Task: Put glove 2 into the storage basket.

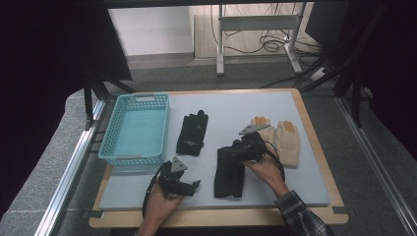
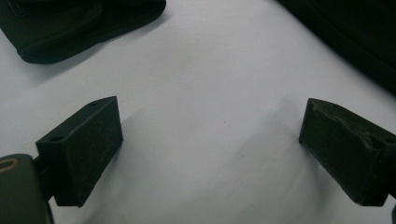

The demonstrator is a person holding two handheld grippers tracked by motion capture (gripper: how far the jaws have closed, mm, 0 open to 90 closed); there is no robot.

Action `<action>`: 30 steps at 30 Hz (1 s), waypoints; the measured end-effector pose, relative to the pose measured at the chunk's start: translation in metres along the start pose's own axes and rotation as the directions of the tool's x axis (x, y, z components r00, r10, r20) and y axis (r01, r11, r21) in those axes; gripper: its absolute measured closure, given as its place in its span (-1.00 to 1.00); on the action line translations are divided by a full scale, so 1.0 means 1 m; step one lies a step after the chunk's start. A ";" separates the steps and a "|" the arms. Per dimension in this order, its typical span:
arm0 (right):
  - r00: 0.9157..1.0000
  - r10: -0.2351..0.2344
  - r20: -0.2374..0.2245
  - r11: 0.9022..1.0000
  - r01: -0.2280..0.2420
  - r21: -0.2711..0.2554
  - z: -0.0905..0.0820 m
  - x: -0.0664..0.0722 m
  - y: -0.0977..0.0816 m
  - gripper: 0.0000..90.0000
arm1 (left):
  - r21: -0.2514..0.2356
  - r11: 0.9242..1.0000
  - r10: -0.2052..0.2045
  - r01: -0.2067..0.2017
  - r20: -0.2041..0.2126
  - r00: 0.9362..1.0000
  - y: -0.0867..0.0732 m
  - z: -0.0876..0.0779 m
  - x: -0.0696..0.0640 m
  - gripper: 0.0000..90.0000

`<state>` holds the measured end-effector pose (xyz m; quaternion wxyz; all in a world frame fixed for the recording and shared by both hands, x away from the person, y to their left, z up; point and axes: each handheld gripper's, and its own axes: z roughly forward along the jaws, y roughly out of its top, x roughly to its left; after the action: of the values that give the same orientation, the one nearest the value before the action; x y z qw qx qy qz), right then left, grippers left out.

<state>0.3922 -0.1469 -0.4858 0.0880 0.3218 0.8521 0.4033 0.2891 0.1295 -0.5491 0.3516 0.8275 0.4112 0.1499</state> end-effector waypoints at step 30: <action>0.996 -0.078 0.053 0.989 0.071 0.127 0.156 0.012 0.086 -0.16 | -0.002 1.000 -0.003 0.003 0.001 1.000 0.000 0.000 0.000 -0.86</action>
<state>0.4875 -0.0010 -0.5236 0.1073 0.3060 0.8842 0.3362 0.2892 0.1294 -0.5492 0.3529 0.8266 0.4121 0.1493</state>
